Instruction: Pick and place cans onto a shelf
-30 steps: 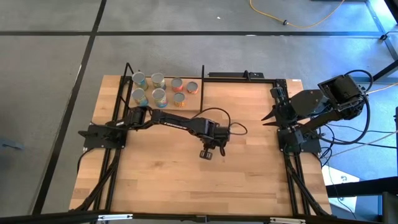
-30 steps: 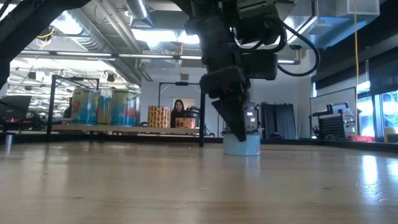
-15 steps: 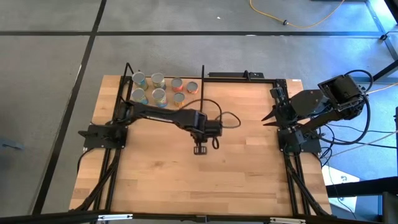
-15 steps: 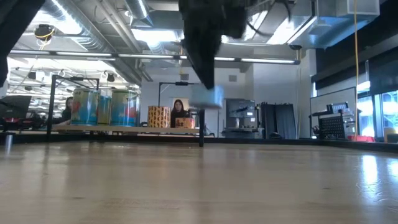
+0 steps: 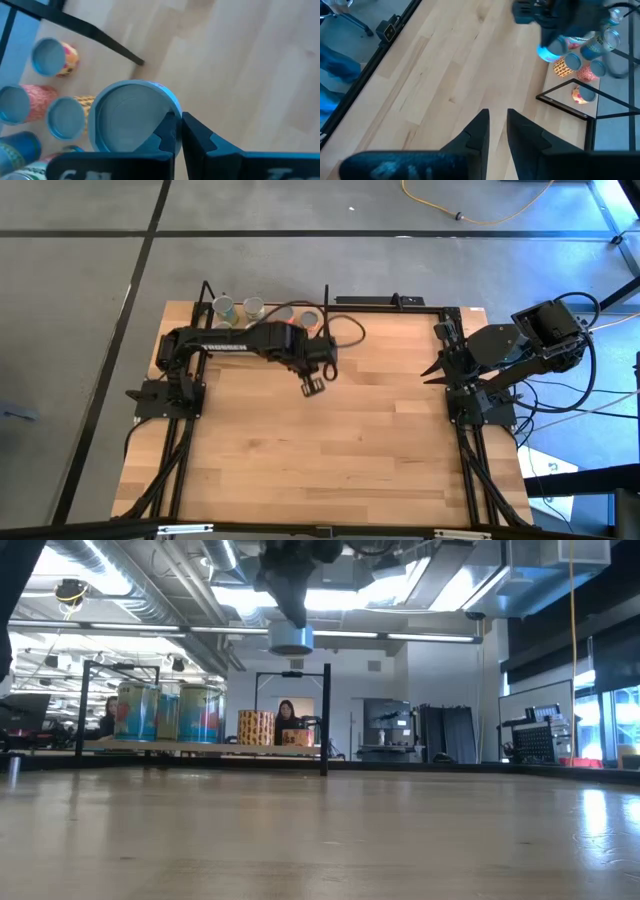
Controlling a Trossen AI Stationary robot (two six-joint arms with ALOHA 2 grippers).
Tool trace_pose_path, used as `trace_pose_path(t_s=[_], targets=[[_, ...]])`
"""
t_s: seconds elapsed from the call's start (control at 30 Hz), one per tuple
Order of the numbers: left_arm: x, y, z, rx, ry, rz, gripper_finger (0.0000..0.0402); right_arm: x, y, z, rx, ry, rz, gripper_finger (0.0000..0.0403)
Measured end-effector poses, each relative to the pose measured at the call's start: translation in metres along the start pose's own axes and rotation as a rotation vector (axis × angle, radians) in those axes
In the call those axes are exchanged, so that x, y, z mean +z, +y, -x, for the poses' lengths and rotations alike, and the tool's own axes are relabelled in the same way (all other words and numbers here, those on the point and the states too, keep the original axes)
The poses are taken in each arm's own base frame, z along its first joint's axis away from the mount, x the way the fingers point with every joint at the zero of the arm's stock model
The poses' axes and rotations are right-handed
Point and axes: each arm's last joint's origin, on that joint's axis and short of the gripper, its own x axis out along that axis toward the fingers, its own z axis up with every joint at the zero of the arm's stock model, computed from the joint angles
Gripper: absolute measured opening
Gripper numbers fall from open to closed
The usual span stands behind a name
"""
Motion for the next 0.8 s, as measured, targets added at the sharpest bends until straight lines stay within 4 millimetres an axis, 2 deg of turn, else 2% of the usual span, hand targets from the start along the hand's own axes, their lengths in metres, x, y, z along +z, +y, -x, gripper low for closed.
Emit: trace_pose_path(t_s=[0.3,0.43,0.63,0.8], targets=[[0.015,0.039,-0.021,0.012,0.024,0.033,0.0006,0.000,0.000,0.000,-0.001,0.001,0.000,0.0069],[0.019,0.053,-0.025,0.019,0.021,0.066,0.0006,0.000,0.000,0.000,0.000,0.001,0.000,0.0069],[0.023,0.066,-0.040,0.031,0.052,0.068,0.0006,0.000,0.000,0.000,0.000,0.001,-0.001,0.0069],[0.027,0.076,-0.063,0.045,0.090,0.062,0.0006,0.000,0.000,0.000,0.000,0.001,-0.001,0.0069]])
